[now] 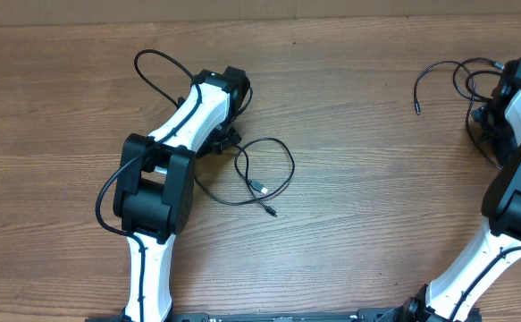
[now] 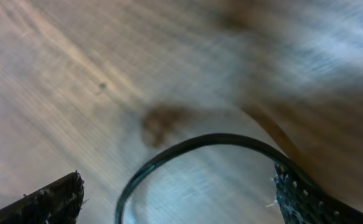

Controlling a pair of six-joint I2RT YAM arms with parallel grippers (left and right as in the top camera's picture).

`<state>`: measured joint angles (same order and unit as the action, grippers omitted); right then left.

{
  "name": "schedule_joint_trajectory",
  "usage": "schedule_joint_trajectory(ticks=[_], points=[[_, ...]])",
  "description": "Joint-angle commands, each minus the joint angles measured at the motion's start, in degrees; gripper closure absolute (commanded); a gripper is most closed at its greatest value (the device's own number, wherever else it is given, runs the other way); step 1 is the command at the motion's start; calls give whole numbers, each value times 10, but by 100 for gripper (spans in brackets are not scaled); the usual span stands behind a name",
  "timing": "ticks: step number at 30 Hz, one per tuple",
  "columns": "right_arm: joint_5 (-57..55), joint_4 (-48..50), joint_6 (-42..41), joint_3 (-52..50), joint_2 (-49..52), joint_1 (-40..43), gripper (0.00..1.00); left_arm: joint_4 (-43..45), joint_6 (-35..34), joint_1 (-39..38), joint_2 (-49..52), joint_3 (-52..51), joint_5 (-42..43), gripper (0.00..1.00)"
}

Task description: Untangle cables

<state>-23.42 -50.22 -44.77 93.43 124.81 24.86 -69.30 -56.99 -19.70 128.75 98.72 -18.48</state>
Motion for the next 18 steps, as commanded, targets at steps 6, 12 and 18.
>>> schedule_joint_trajectory(ticks=[6,12,18], points=[[26,-74,-166,3,-29,6,2,104,-4,5,13,-3,5,0],[40,-15,-167,-38,-14,12,8,137,-4,5,13,-3,5,0],[75,89,-168,-146,-11,12,27,139,-4,6,13,-3,5,0]])
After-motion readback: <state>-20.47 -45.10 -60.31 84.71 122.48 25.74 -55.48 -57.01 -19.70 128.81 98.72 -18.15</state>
